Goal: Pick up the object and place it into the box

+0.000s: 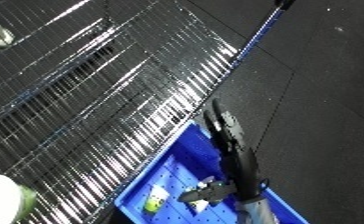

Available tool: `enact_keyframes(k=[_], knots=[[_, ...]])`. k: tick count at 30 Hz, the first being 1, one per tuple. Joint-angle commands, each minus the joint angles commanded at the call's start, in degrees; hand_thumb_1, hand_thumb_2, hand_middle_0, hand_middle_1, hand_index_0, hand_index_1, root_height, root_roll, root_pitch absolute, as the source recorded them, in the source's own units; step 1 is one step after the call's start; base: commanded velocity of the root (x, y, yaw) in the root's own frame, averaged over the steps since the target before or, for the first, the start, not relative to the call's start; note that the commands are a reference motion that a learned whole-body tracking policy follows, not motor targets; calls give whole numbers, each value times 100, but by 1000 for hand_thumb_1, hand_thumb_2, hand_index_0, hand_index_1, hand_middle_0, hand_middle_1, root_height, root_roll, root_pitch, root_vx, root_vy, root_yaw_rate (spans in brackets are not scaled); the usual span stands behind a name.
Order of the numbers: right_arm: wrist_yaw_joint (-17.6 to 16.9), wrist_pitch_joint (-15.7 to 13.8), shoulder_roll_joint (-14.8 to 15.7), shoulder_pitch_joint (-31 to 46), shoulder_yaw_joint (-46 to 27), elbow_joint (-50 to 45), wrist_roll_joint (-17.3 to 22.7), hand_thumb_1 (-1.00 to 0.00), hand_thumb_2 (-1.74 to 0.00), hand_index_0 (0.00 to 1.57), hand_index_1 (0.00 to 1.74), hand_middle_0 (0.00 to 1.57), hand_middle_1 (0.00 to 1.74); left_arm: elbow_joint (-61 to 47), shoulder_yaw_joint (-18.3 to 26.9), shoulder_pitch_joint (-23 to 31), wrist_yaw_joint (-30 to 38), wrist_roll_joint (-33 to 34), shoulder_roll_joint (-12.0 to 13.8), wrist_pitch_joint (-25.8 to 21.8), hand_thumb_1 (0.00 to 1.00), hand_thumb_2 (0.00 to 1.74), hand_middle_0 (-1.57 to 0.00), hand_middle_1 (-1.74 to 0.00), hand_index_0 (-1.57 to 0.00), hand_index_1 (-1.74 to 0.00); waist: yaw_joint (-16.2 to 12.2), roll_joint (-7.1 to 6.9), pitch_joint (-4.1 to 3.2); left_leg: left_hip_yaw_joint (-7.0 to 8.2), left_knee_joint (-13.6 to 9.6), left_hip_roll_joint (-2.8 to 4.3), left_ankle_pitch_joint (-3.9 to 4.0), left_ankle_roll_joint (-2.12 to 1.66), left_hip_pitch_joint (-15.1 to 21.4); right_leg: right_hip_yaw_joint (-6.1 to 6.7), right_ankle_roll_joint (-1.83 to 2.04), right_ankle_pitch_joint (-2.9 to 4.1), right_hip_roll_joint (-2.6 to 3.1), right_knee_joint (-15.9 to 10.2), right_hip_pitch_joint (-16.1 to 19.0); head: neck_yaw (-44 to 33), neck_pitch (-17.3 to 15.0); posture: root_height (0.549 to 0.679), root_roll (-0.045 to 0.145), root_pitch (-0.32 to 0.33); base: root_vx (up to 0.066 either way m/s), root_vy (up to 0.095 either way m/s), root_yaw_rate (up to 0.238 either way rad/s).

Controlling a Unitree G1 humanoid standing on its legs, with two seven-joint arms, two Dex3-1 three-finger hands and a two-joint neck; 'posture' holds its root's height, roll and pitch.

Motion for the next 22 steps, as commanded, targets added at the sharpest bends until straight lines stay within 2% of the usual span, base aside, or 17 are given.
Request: enact_keyframes(k=[7, 11, 16, 22], knots=[[273, 344, 88, -471, 358, 49, -205, 0, 0, 0, 0, 0, 0, 142, 0, -180, 90, 98, 66, 132, 1000, 1740, -1570, -1740, -1570, -1740, 343, -159, 0, -255, 95, -69, 33, 17, -124, -166, -21, -54, -37, 182, 39, -1030, -257, 637, 83, 43, 17, -71, 197], [430, 506, 190, -671, 552, 42, -296, 0, 0, 0, 0, 0, 0, 227, 39, -254, 139, 130, 131, 173, 1000, 1740, -1570, -1740, -1570, -1740, 552, -271, 0, -415, 145, -118, 86, 28, -217, -279, -5, -67, -35, 272, 48, -1597, -285, 635, 72, 37, 35, -66, 189], [575, 639, 286, -876, 691, 76, -328, 0, 0, 0, 0, 0, 0, 283, 93, -277, 79, 154, 180, 207, 1000, 1740, -1570, -1740, -1570, -1740, 760, -342, 0, -546, 100, -173, 199, 30, -290, -408, 23, -58, -47, 296, 40, -2122, -227, 634, 61, 38, 31, -42, 265], [566, 741, 378, -1046, 841, 114, -450, 0, 0, 0, 0, 0, 0, 302, 65, -285, 22, 199, 186, 198, 1000, 1740, -1570, -1740, -1570, -1740, 972, -374, 0, -628, 29, -186, 314, 25, -357, -575, 49, -98, -126, 393, 0, -2677, -207, 632, 52, 41, 31, -14, 266]])
